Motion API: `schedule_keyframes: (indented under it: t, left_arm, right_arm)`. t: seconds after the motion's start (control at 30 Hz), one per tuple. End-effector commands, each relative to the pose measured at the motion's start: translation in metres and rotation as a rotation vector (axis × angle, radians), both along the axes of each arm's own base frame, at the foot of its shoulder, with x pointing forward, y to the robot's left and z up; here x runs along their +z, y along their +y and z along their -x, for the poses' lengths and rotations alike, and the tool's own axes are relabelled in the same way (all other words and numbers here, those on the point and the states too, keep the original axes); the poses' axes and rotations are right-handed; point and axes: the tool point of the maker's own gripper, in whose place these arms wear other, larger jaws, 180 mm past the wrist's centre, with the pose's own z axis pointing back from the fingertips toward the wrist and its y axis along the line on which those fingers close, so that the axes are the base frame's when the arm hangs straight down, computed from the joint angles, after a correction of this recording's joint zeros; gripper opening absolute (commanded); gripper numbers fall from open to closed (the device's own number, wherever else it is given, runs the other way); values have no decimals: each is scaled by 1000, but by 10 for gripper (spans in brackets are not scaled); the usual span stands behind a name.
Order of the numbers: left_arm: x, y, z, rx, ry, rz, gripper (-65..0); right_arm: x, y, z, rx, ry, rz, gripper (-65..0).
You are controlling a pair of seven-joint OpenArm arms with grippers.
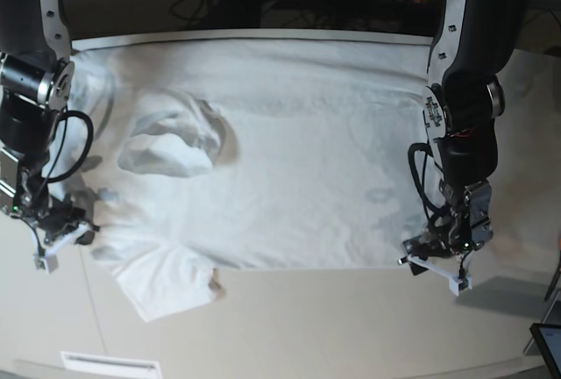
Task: Fold the T-shirt properly
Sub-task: 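Lower both grippers and pinch the shirt side edges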
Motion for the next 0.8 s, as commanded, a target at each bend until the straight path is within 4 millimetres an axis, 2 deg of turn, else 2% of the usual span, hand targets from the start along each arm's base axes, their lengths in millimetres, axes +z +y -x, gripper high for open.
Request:
schedule_keyframes:
  t: [0.0, 0.1, 0.43, 0.5, 0.63, 0.77]
  left_arm:
    - [15, 5, -9, 0, -29, -4, -316]
    - [15, 7, -8, 2, -26, -8, -422]
    - [3, 15, 2, -88, 46, -208, -438]
    - [2, 16, 2, -90, 33, -220, -480]
    - [3, 17, 2, -82, 26, -210, -642]
    - [3, 17, 2, -79, 25, -207, -650]
  right_arm:
    - [10, -9, -5, 7, -2, 32, -650]
    - [10, -9, -5, 8, -2, 30, -650]
    - [9, -7, -5, 9, 1, 28, -650]
    - [9, -7, -5, 9, 1, 28, -650]
    - [9, -7, -5, 9, 1, 28, -650]
    - [9, -7, -5, 9, 1, 28, -650]
